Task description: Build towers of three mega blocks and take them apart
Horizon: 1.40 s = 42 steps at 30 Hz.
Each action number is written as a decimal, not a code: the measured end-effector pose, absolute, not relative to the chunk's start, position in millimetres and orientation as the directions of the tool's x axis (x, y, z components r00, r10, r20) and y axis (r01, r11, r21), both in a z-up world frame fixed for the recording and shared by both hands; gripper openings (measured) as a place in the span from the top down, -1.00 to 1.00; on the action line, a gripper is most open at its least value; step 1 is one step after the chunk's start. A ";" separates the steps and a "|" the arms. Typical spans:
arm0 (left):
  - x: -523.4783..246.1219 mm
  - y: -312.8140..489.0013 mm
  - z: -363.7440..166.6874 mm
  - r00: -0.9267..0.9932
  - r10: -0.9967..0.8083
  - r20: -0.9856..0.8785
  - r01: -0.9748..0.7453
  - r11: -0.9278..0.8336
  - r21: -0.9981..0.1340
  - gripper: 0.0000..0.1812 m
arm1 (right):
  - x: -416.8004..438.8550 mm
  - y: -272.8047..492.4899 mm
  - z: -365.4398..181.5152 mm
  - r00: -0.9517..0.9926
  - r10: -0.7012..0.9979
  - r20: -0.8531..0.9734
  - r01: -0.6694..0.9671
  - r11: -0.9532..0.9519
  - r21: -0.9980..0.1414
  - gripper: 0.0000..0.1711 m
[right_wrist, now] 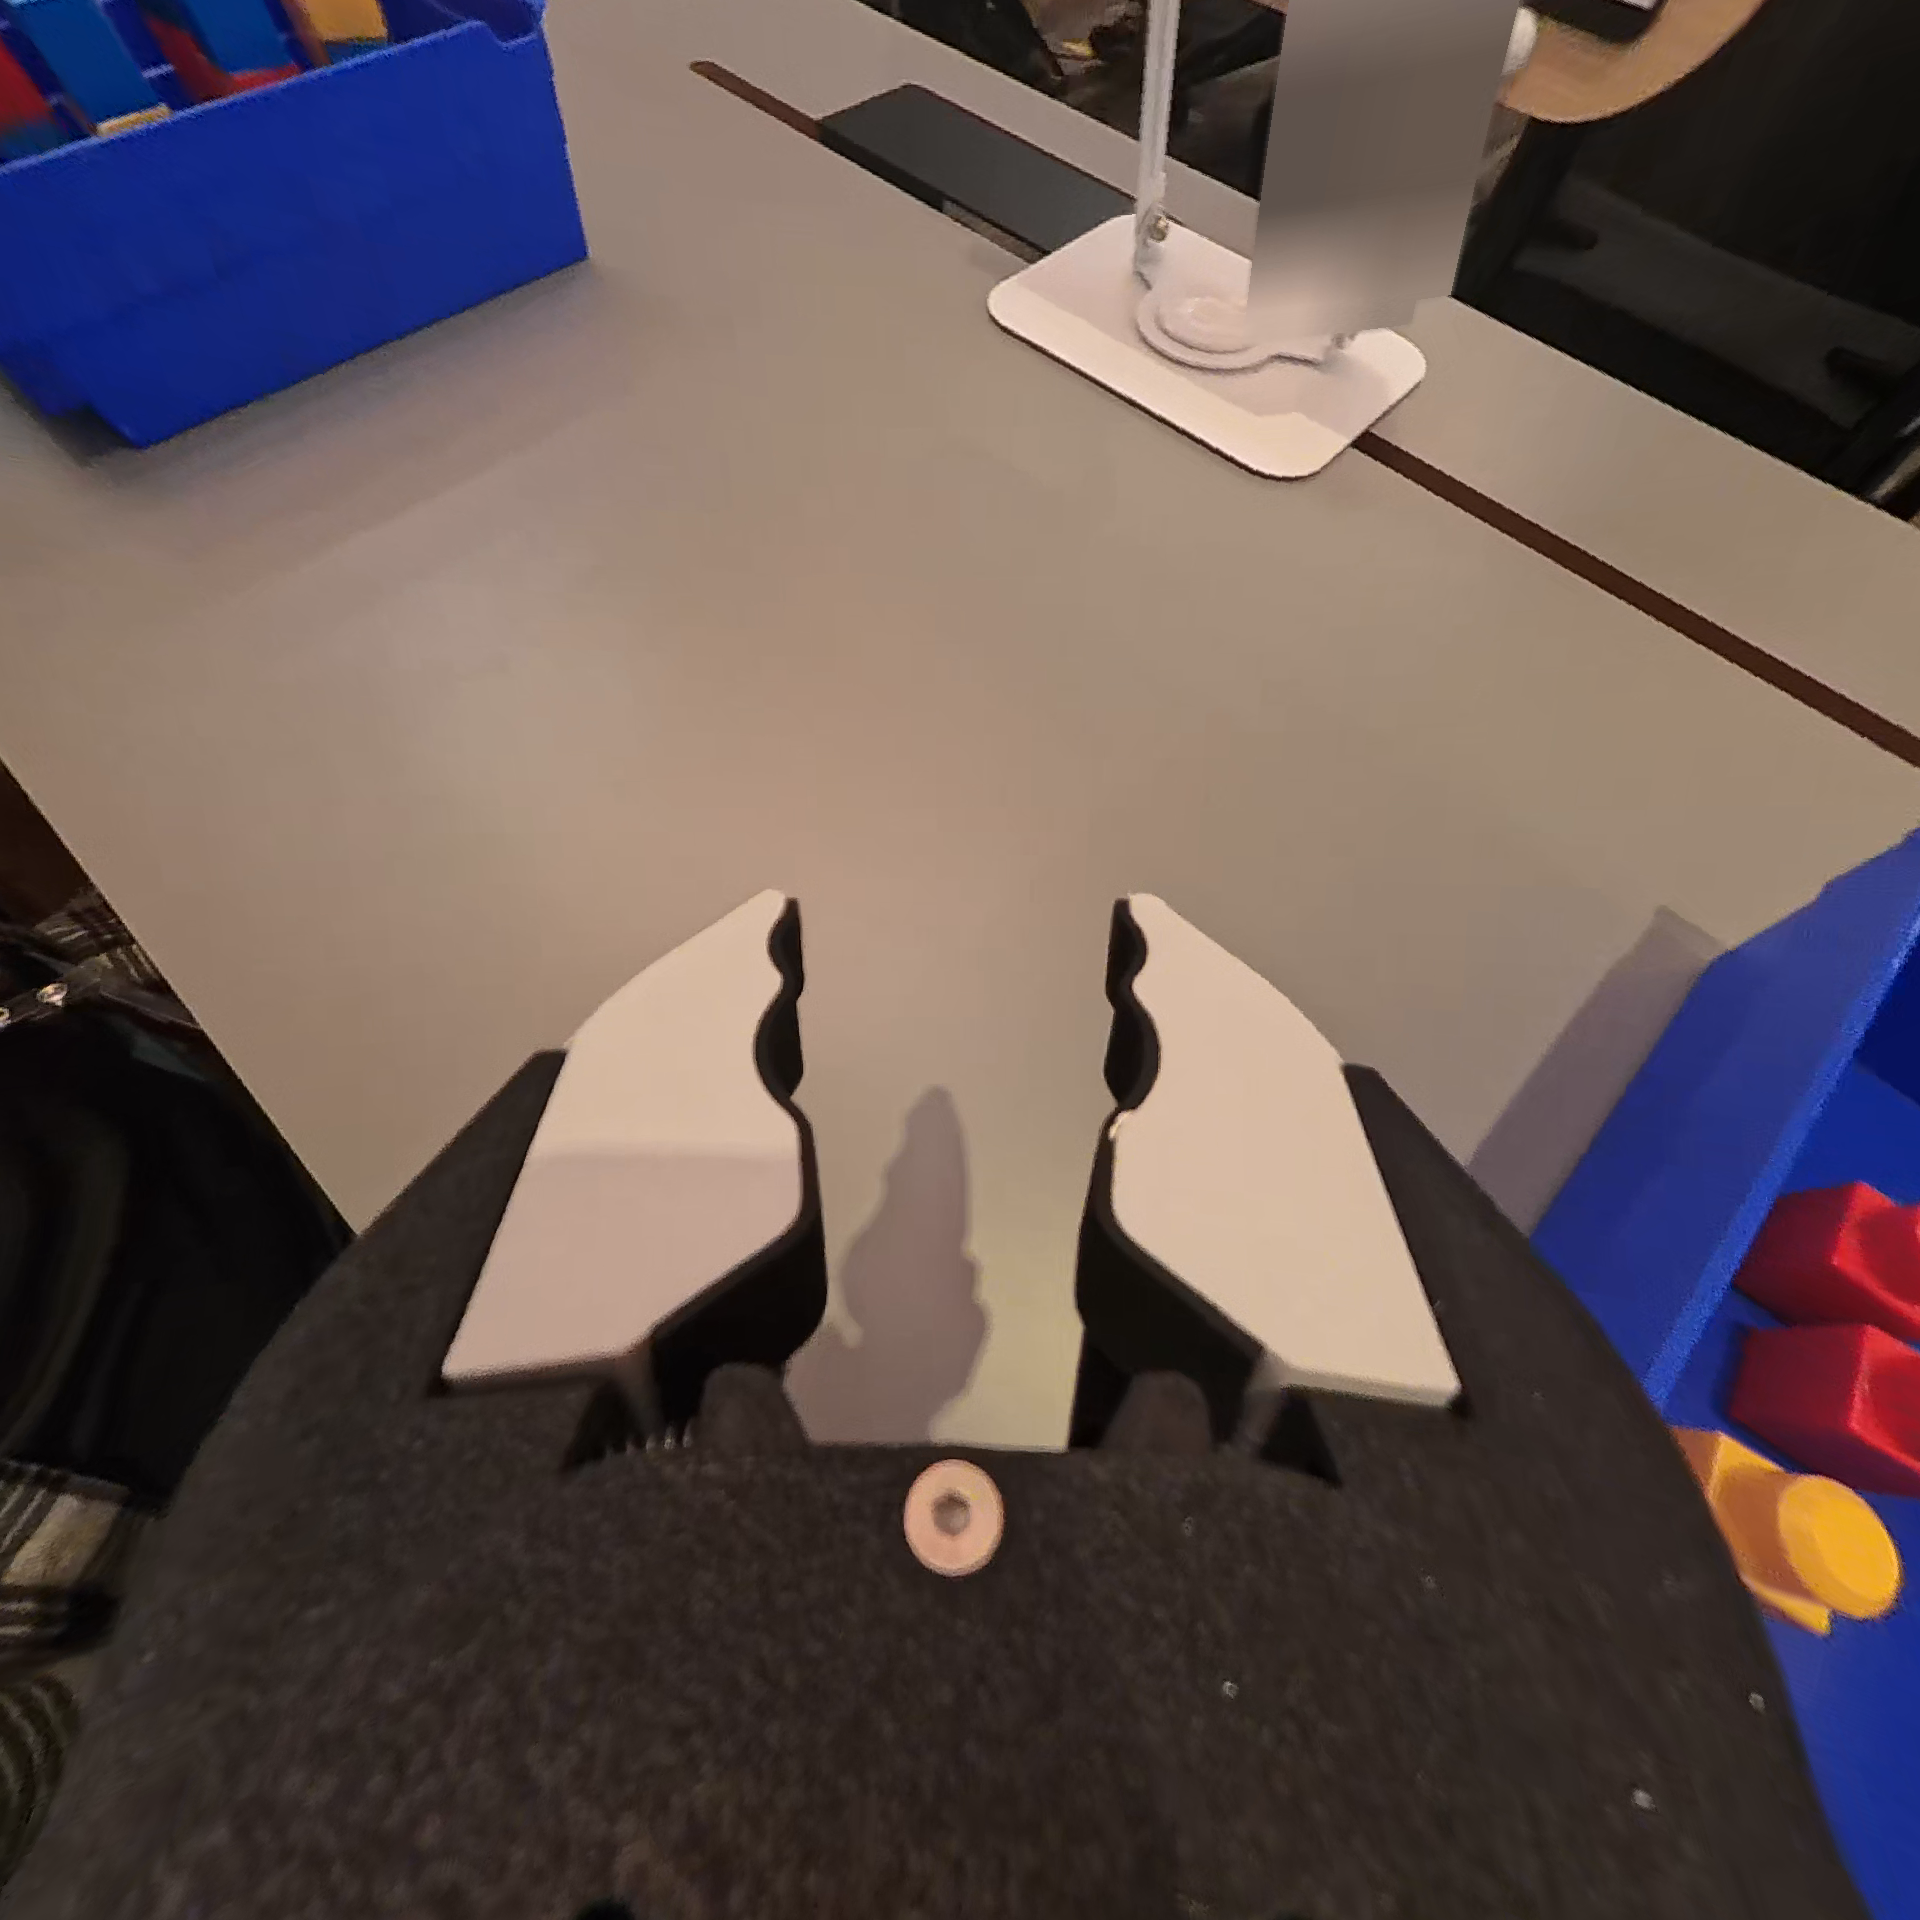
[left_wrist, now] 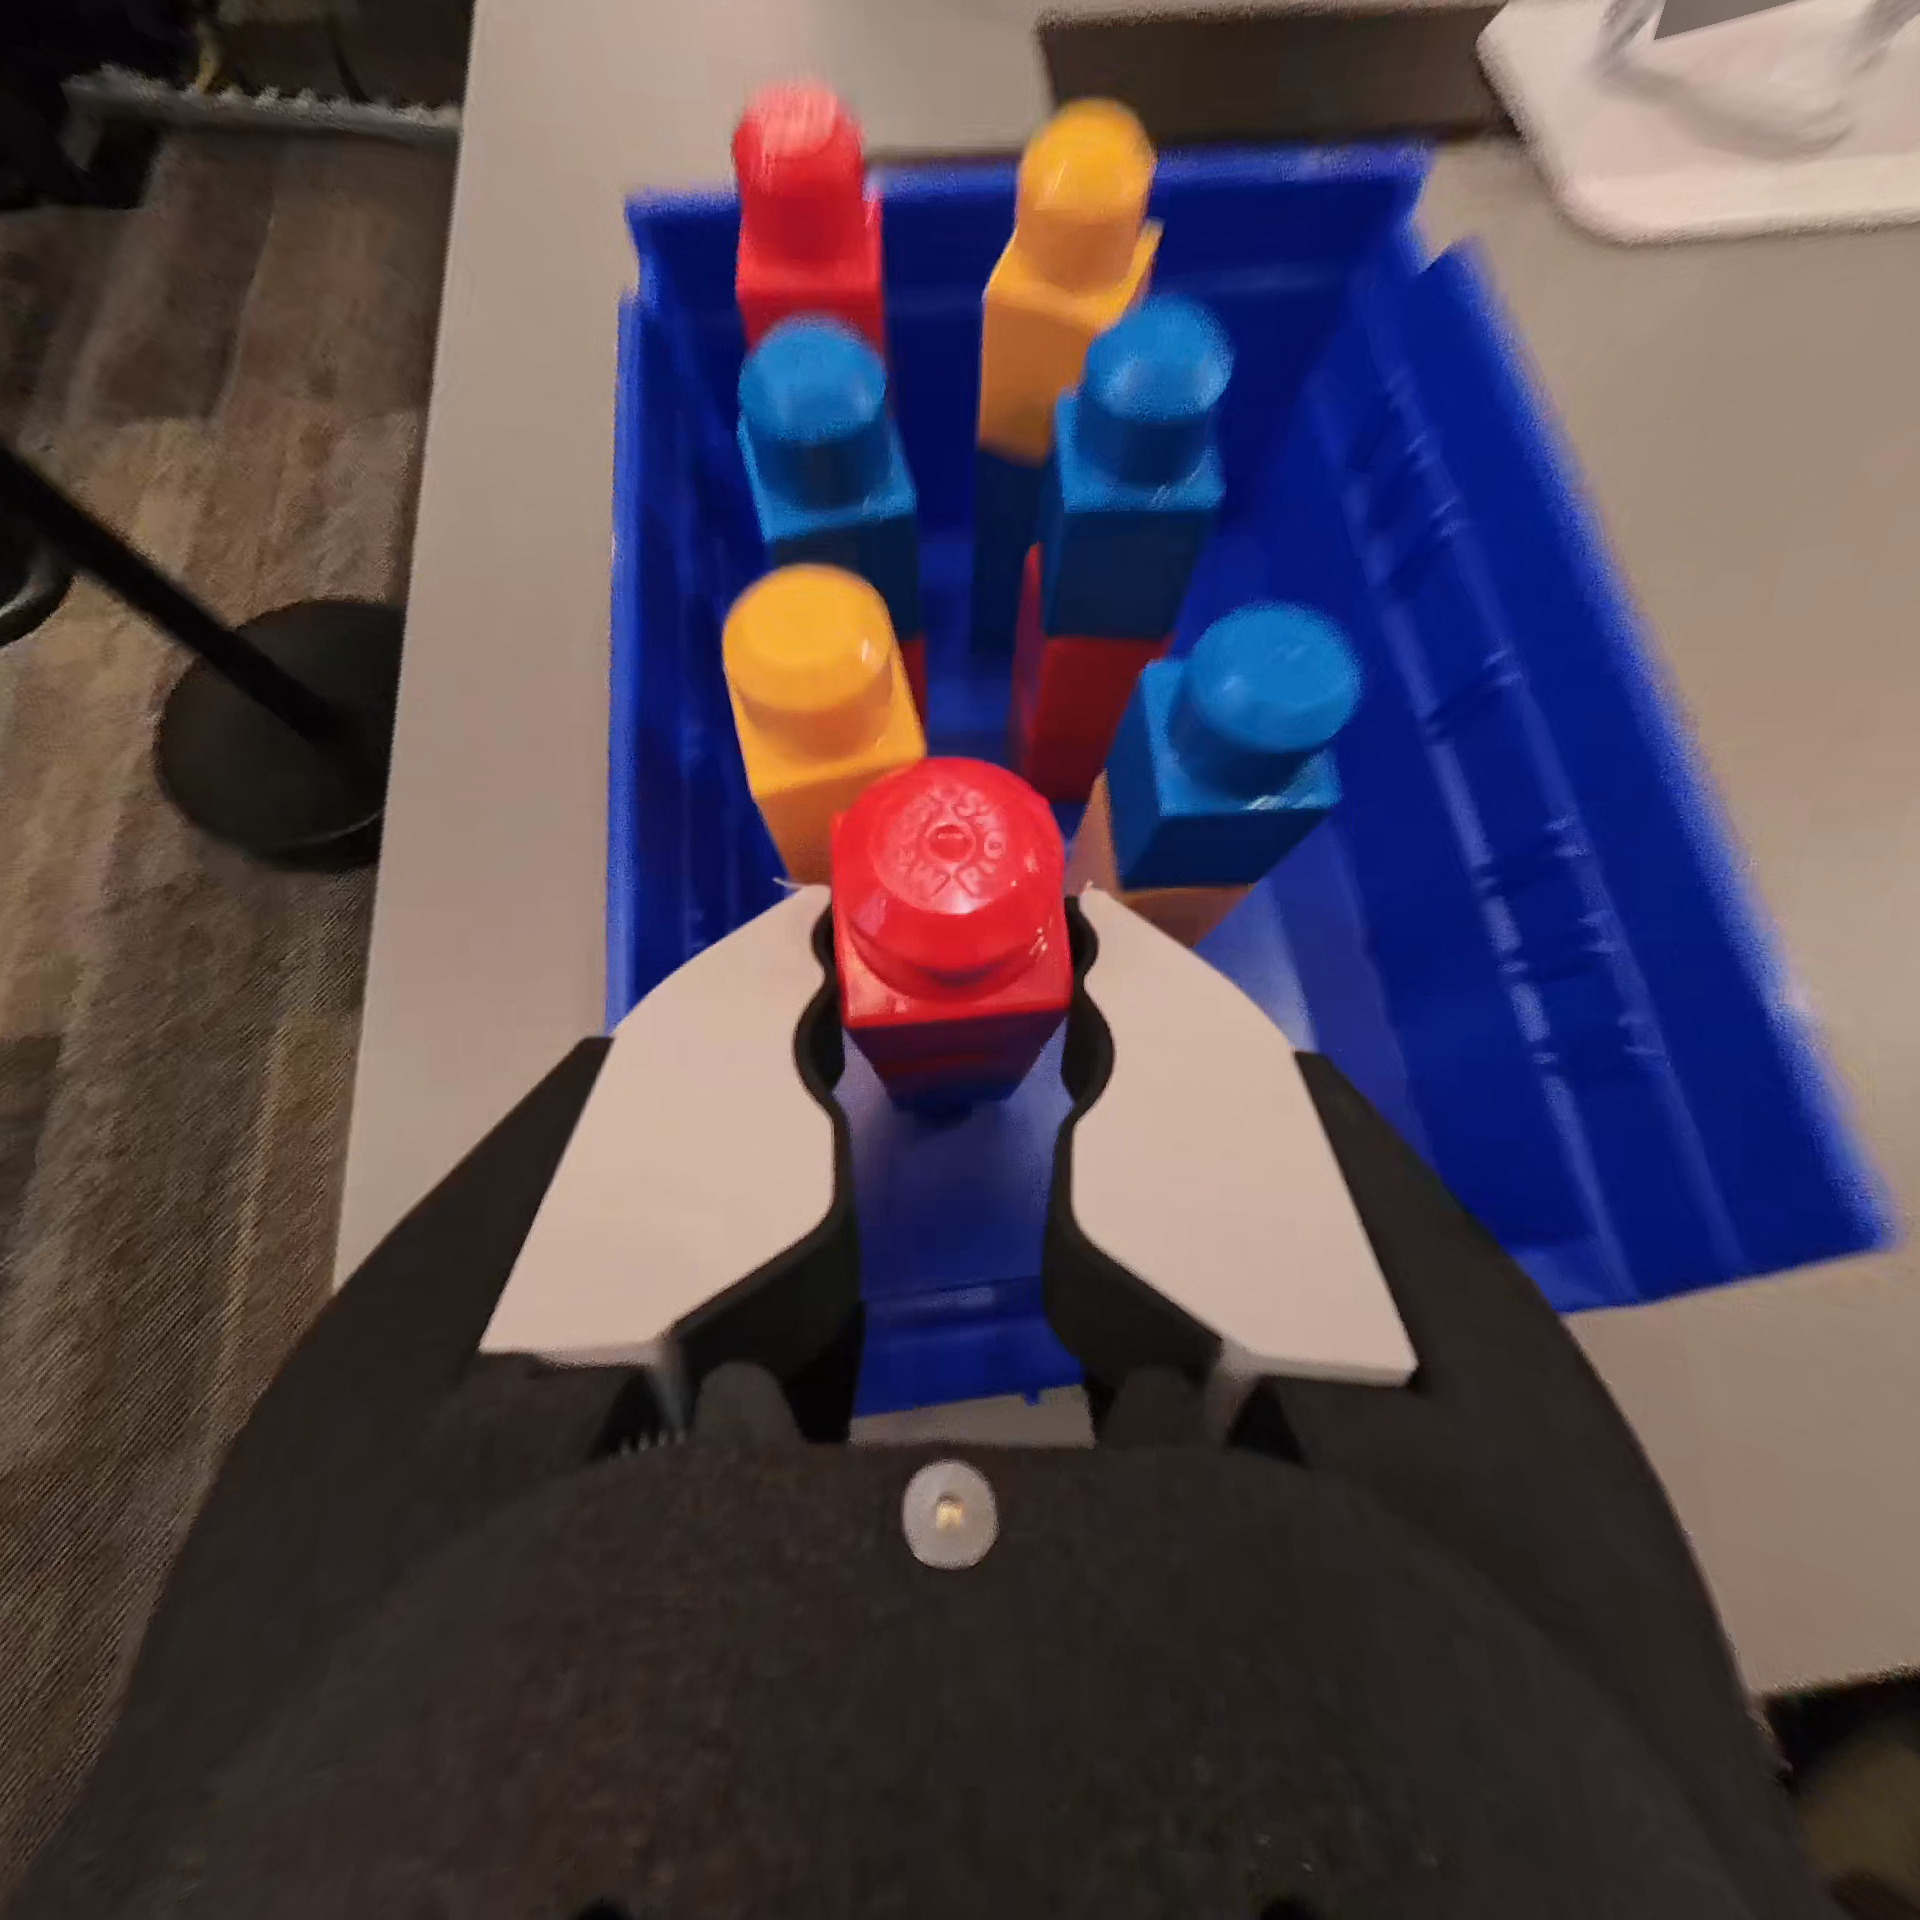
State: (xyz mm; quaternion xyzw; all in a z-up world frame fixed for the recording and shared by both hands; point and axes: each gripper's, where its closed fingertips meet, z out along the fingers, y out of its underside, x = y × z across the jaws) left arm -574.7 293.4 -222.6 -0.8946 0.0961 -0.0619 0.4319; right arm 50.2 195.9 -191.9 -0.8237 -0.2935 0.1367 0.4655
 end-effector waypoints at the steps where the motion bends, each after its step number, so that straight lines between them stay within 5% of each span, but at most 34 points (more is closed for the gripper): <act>1: -571.0 292.8 -204.9 0.965 -0.255 0.053 -0.109 -0.579 -0.808 0.57 | 46.2 195.9 -192.2 0.779 0.625 0.055 0.368 -0.385 -0.846 0.33; 7: -505.1 279.3 -87.0 0.852 -0.523 0.013 -0.221 -0.381 -0.898 0.58 | 0.8 204.2 -183.4 0.676 0.736 0.049 0.398 -0.308 -0.864 0.20; 12: -396.3 271.9 -49.4 0.657 -0.748 -0.088 -0.382 -0.231 -0.895 0.57 | -75.4 212.5 -159.3 0.475 0.879 0.032 0.383 -0.174 -0.907 0.18; 20: -235.9 247.9 -86.9 0.212 -0.976 0.049 -0.442 -0.141 -0.886 0.57 | -178.0 233.3 -153.5 0.189 0.982 0.003 0.353 -0.065 -0.933 0.23; 33: -182.0 227.9 -120.6 -0.058 -0.972 0.229 -0.415 -0.186 -0.891 0.57 | -199.2 222.7 -166.3 0.000 0.984 -0.178 0.243 -0.172 -0.954 0.59; 36: -186.7 239.1 -118.7 -0.013 -0.971 0.237 -0.321 -0.220 -0.921 0.26 | -188.2 232.3 -155.6 0.049 0.977 -0.207 0.161 -0.213 -0.964 0.59; 42: -177.8 238.3 -154.0 -0.043 -0.924 0.380 -0.214 -0.363 -0.907 0.16 | -171.8 244.7 -134.4 0.073 0.970 -0.233 -0.007 -0.233 -0.972 0.59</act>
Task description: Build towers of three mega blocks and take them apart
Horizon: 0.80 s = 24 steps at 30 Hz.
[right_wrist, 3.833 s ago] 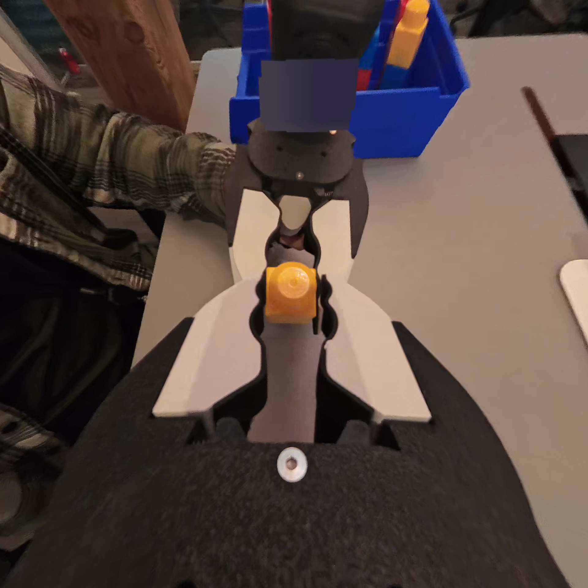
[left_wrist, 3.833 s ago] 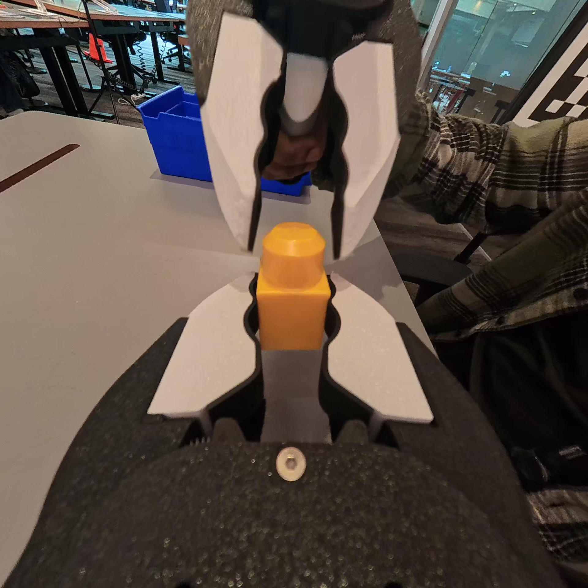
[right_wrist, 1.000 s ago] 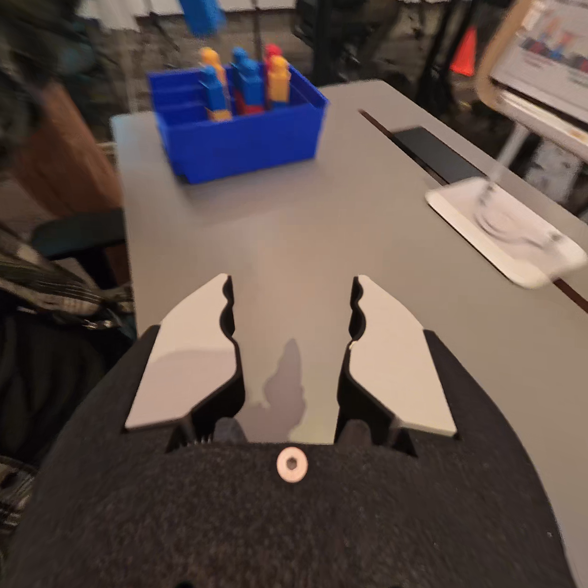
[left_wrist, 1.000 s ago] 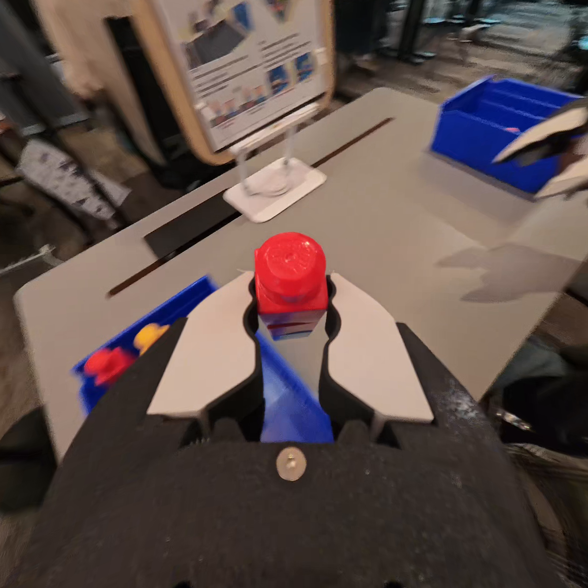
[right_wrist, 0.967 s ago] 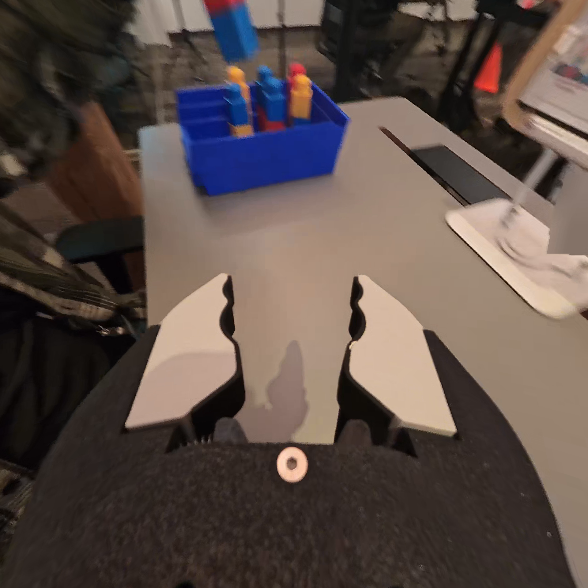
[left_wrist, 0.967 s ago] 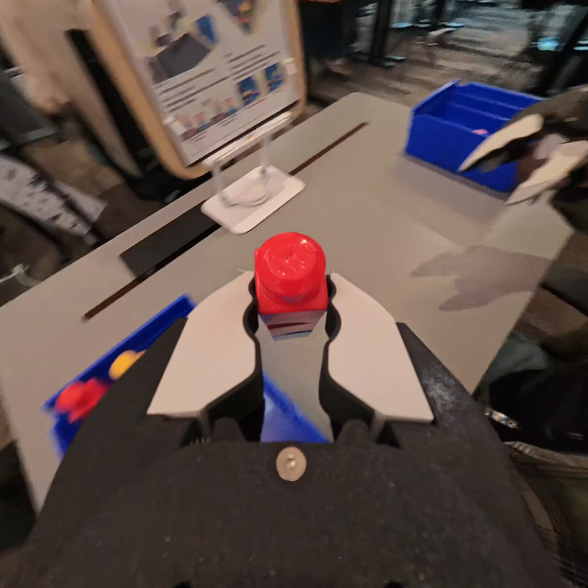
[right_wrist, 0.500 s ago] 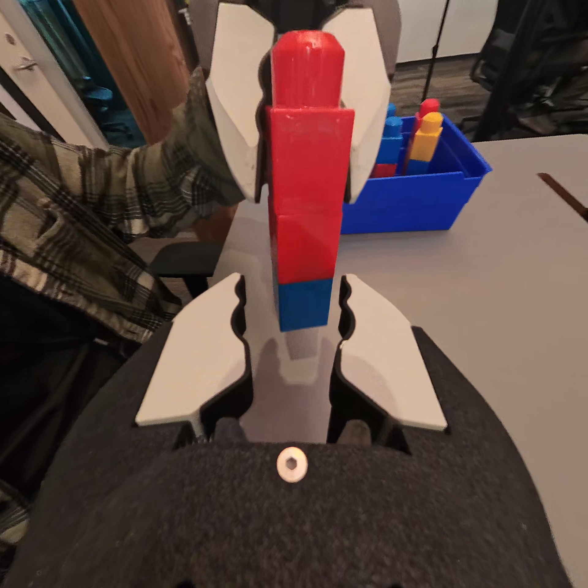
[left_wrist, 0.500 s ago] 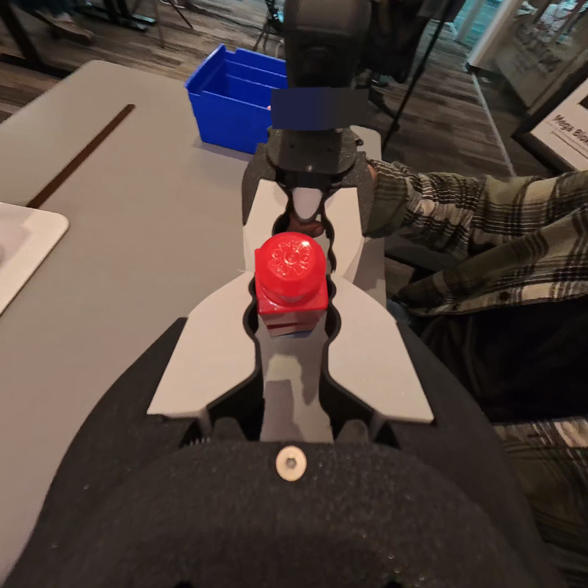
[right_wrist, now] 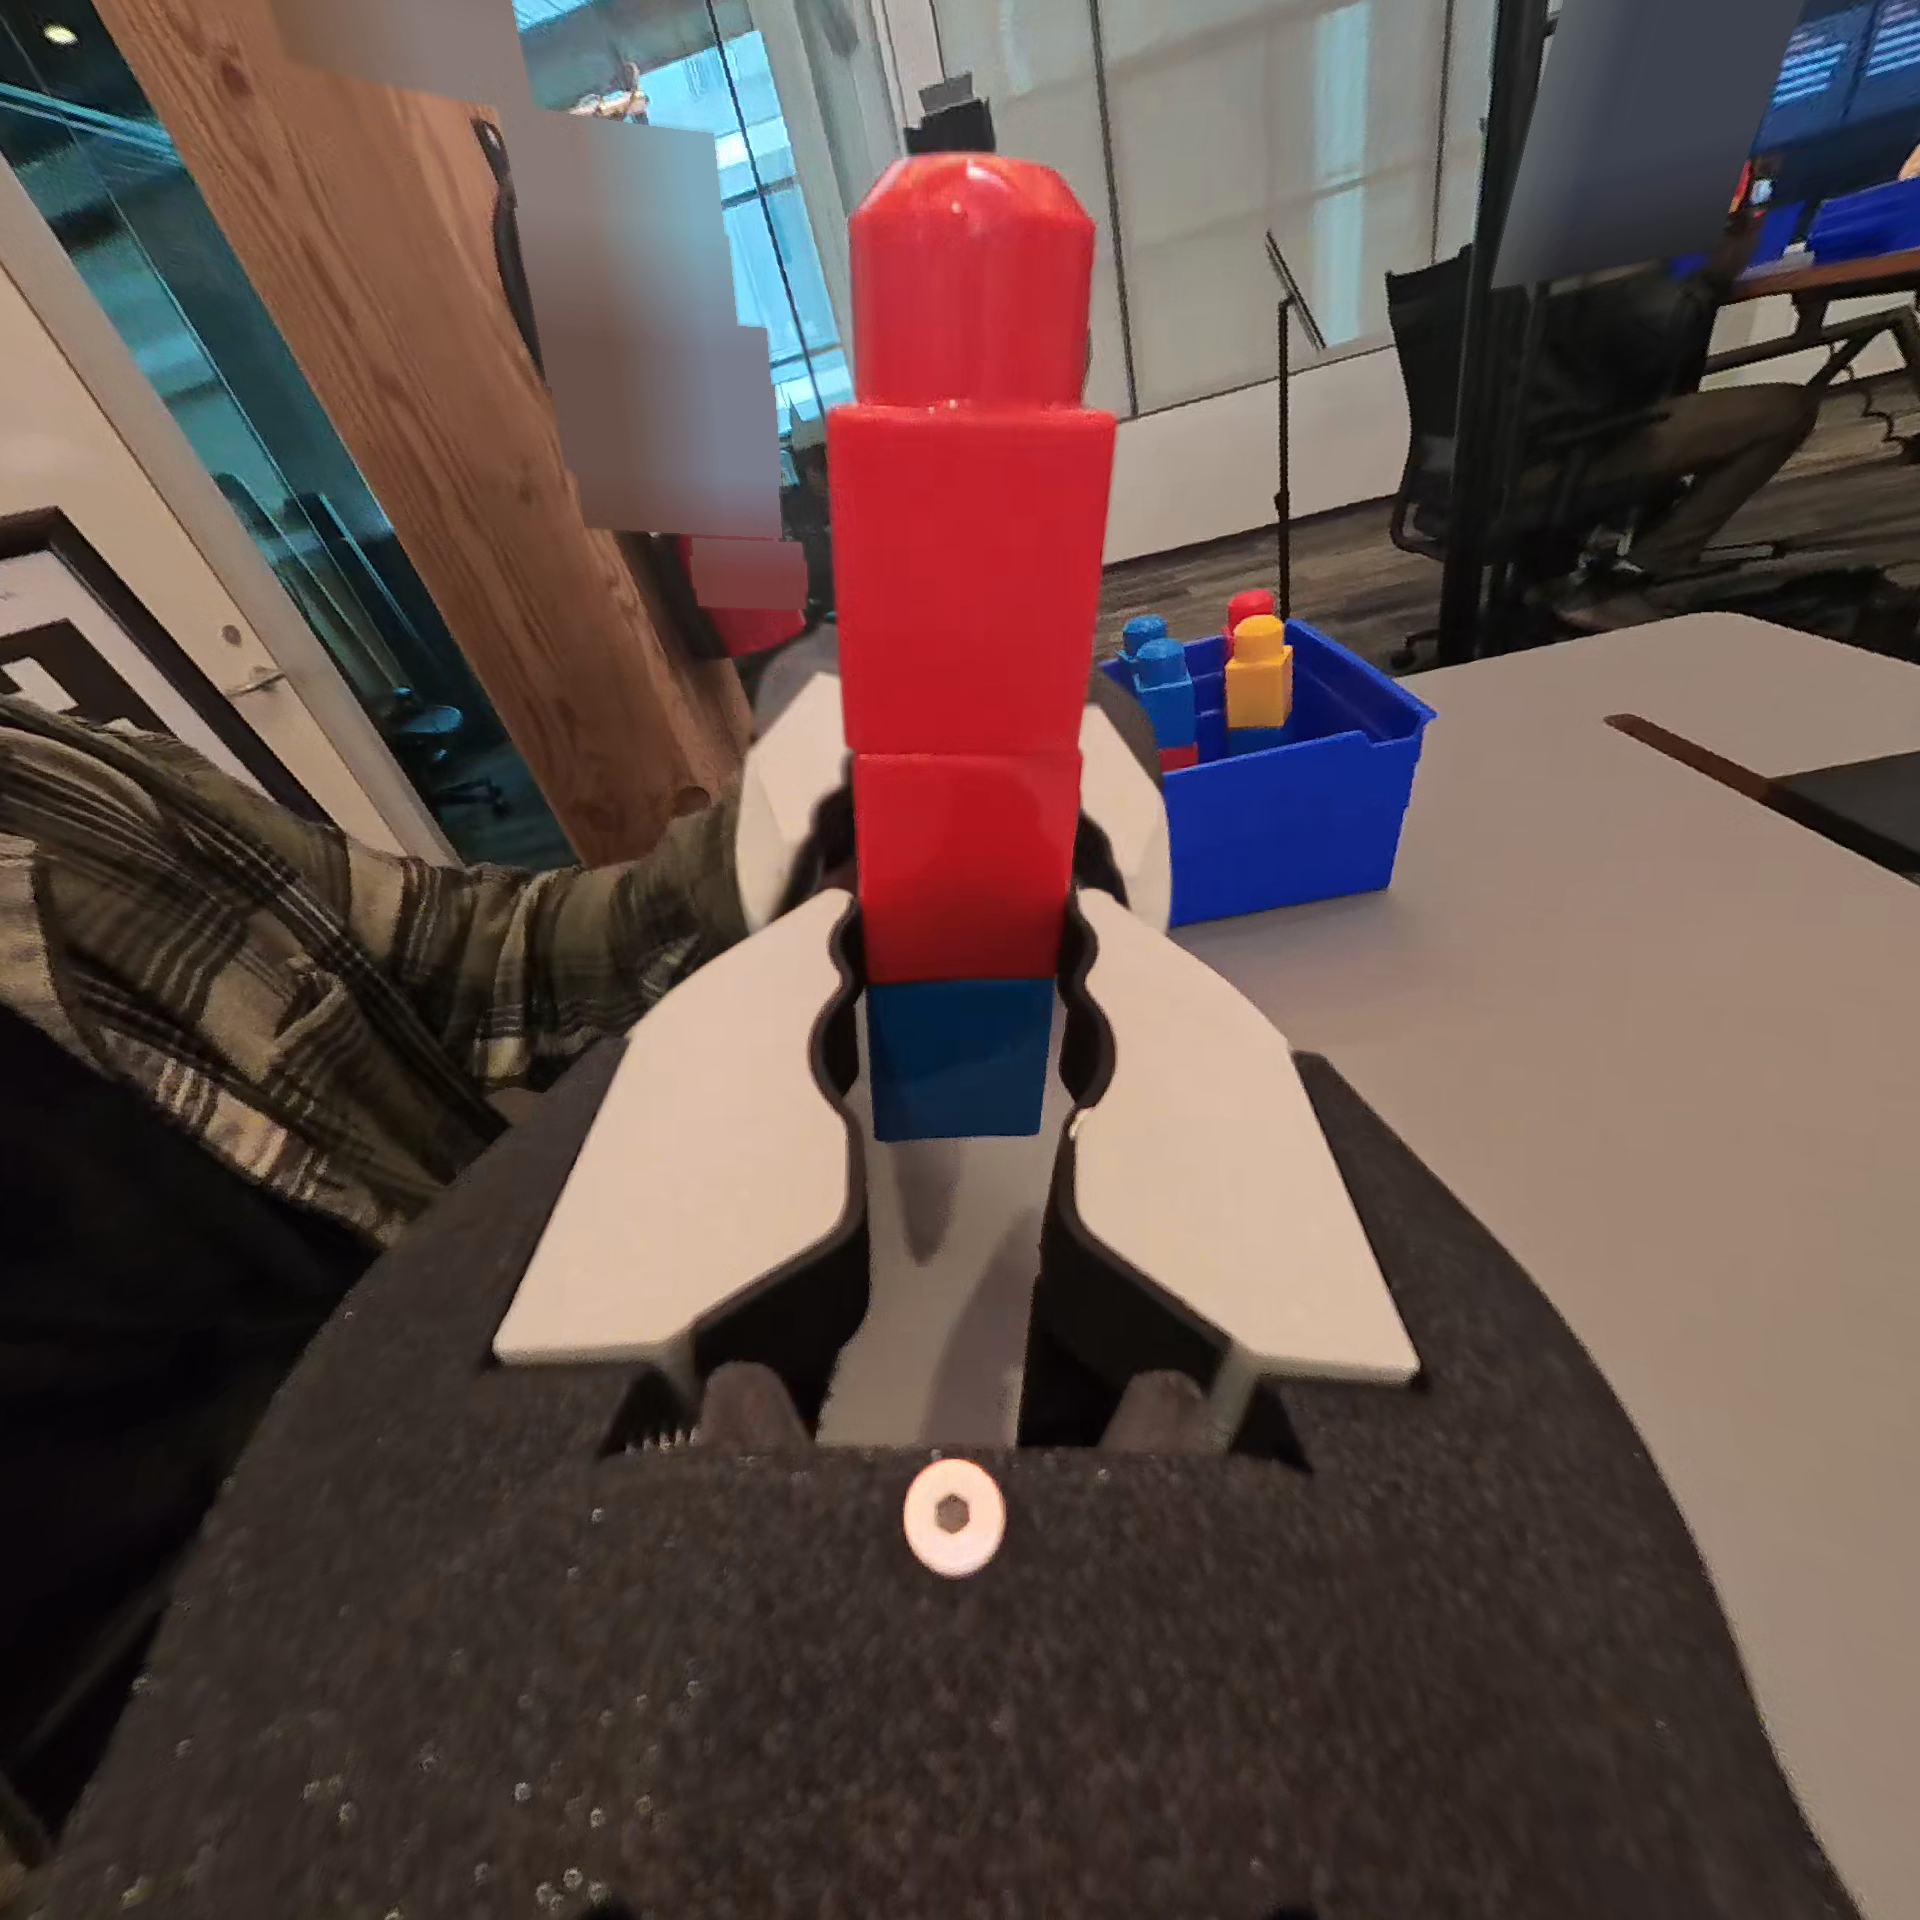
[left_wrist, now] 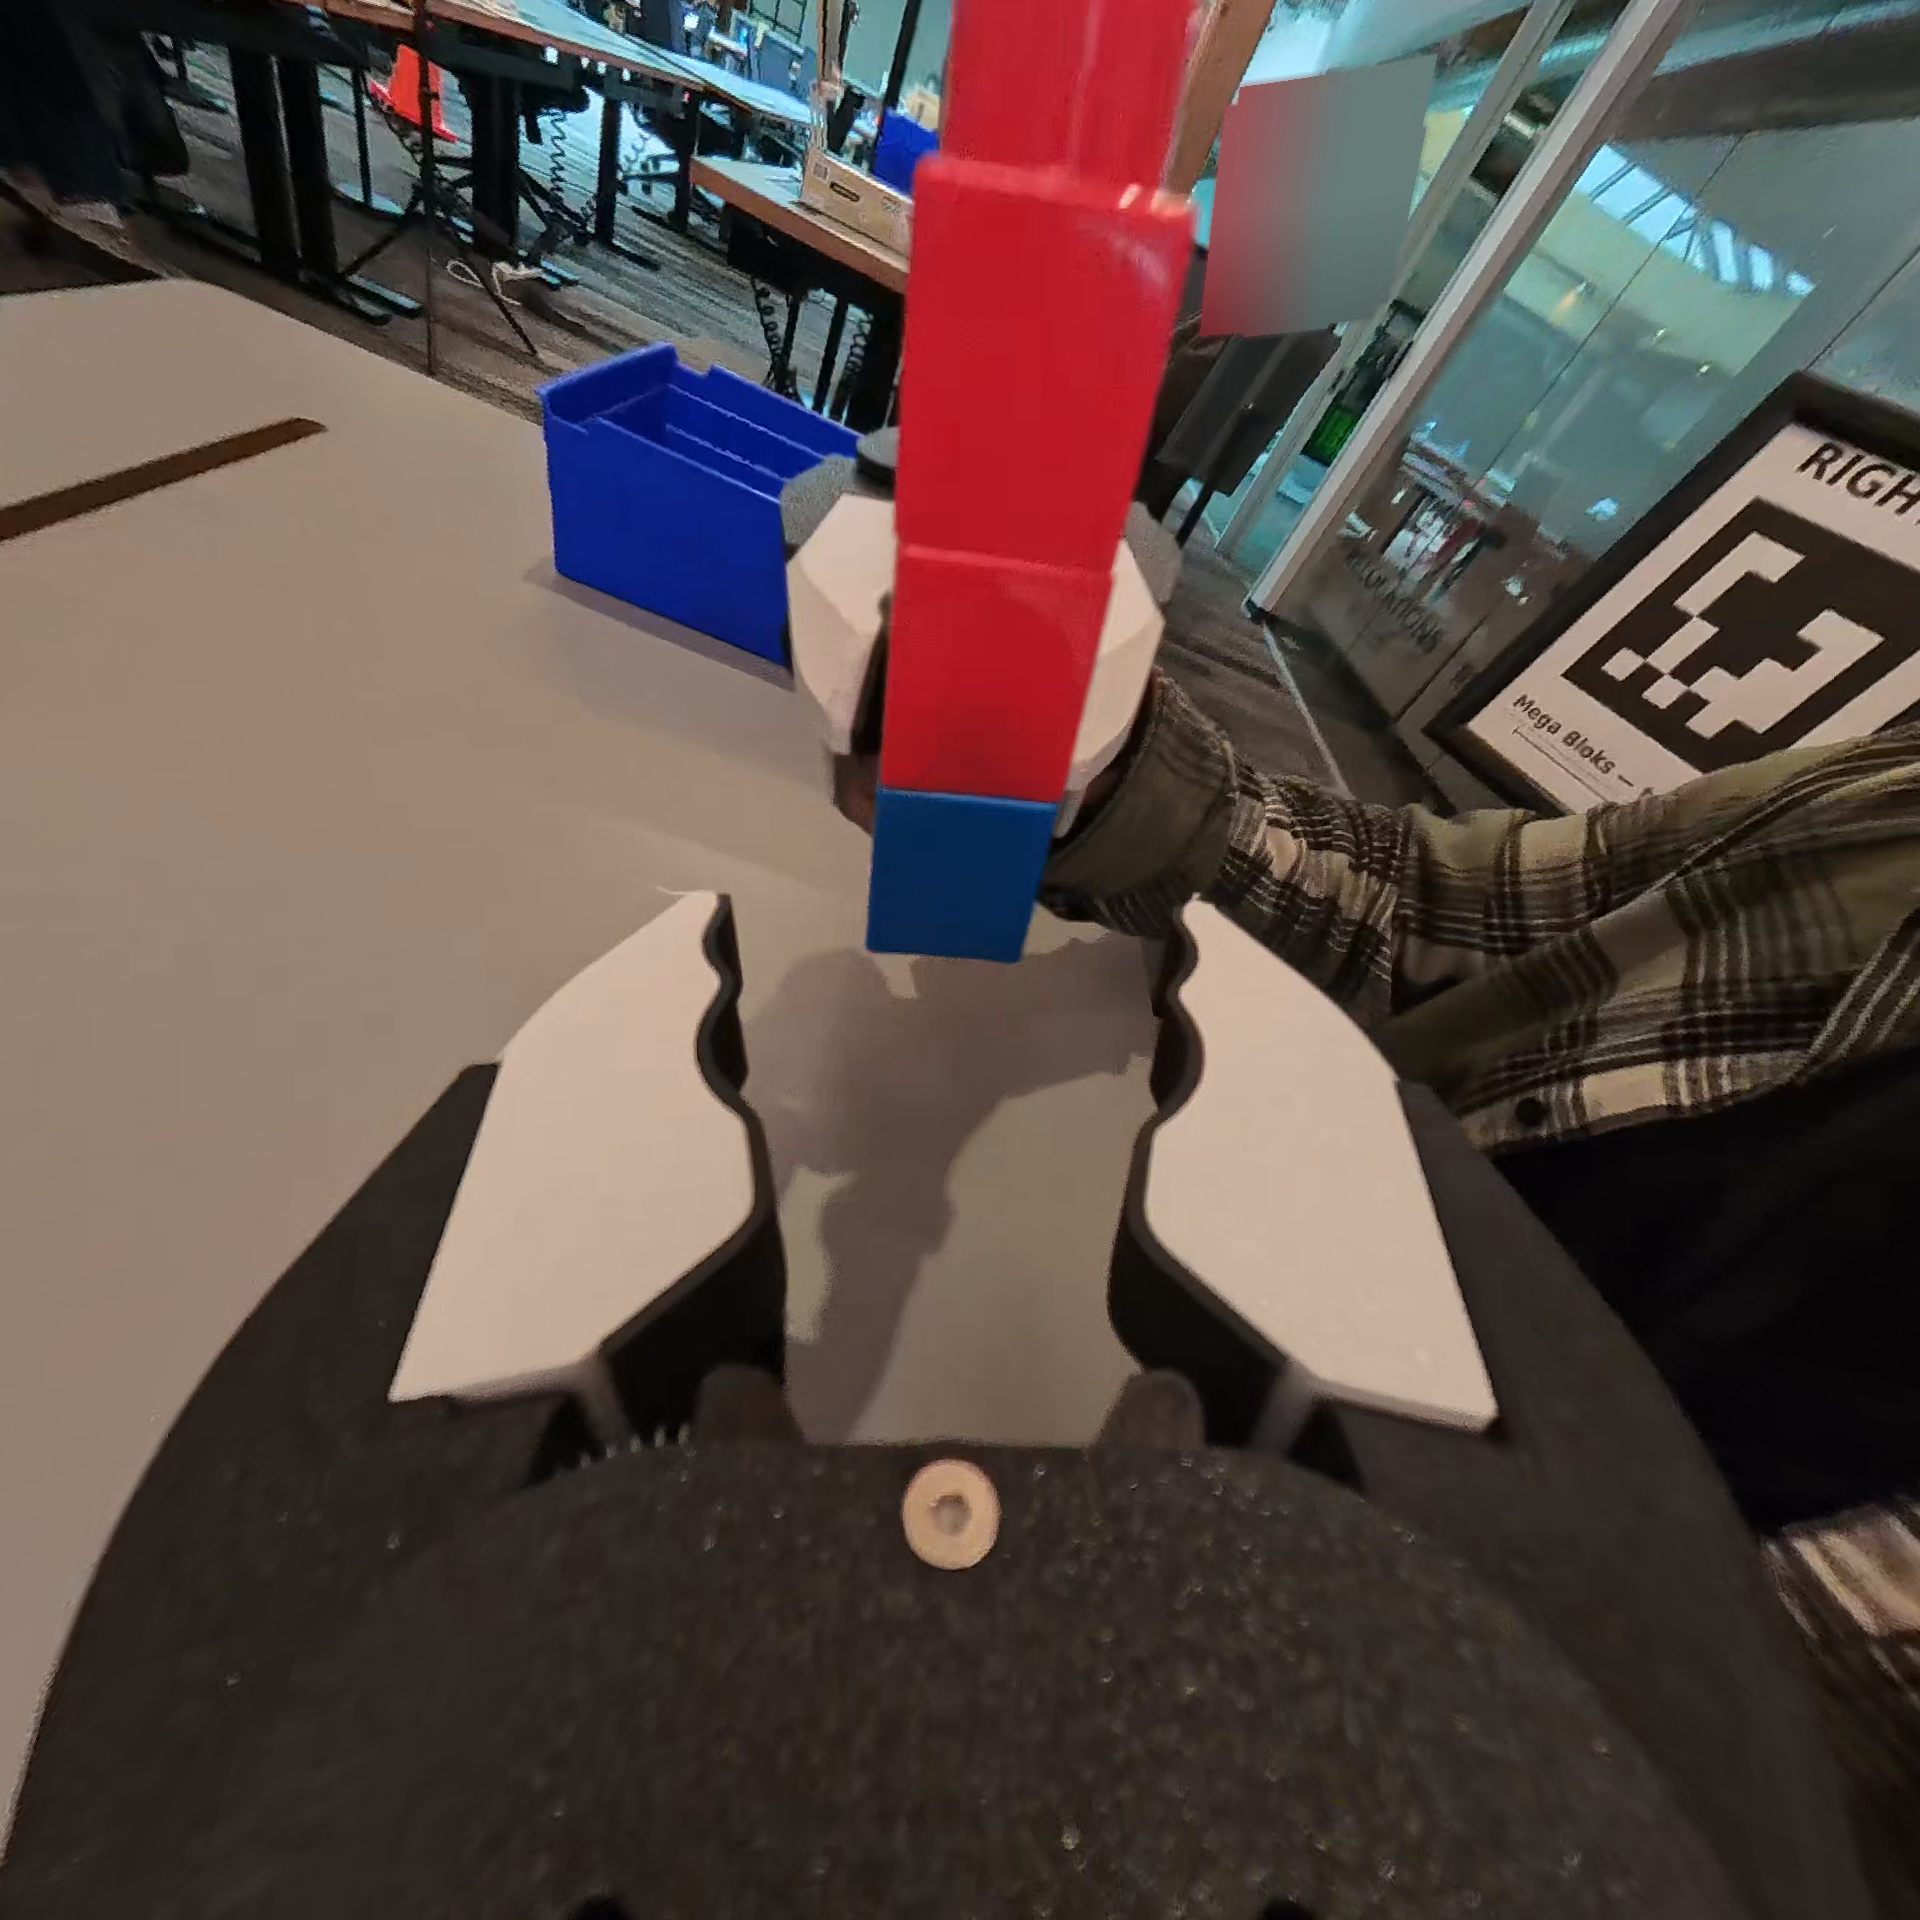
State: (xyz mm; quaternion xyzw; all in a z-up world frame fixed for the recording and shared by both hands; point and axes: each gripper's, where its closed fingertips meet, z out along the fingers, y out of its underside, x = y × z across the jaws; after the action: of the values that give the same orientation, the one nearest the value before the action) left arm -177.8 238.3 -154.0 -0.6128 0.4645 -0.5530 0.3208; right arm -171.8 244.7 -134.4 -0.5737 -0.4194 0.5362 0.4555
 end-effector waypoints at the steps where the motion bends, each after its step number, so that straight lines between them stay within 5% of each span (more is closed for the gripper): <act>1: -172.7 236.7 -157.6 -0.056 -0.922 0.384 -0.205 -0.366 -0.908 0.18 | -173.2 243.9 -135.2 0.069 0.970 -0.232 -0.009 -0.232 -0.973 0.59; 7: -150.7 227.2 -170.9 -0.119 -0.940 0.319 -0.234 -0.285 -0.929 0.59 | -179.4 242.4 -136.8 0.049 0.966 -0.255 -0.045 -0.253 -0.966 0.59; 11: -146.1 228.9 -181.5 -0.108 -0.958 0.265 -0.254 -0.231 -0.939 0.61 | -170.7 245.2 -137.3 0.046 0.967 -0.252 0.008 -0.253 -0.967 0.55; 18: -136.3 230.0 -203.4 -0.103 -0.968 0.230 -0.294 -0.192 -0.936 0.61 | -157.7 262.2 -102.8 0.104 0.975 -0.194 0.090 -0.204 -0.975 0.14; 19: -135.0 231.1 -207.9 -0.094 -0.971 0.221 -0.310 -0.182 -0.933 0.61 | -160.9 259.6 -103.7 0.083 0.977 -0.195 0.126 -0.205 -0.971 0.19; 21: -132.4 229.5 -213.8 -0.097 -0.973 0.210 -0.330 -0.167 -0.929 0.61 | -165.0 253.6 -109.5 0.039 0.978 -0.204 0.217 -0.207 -0.954 0.59; 24: -131.4 228.4 -218.3 -0.107 -0.970 0.219 -0.326 -0.174 -0.929 0.62 | -165.6 253.4 -115.7 0.067 0.982 -0.174 0.321 -0.187 -0.928 0.60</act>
State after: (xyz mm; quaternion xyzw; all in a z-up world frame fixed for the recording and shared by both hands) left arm -131.4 228.4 -218.3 -0.5841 0.5546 -0.4958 0.3248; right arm -165.6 253.4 -115.7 -0.6288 -0.5184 0.4449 0.3714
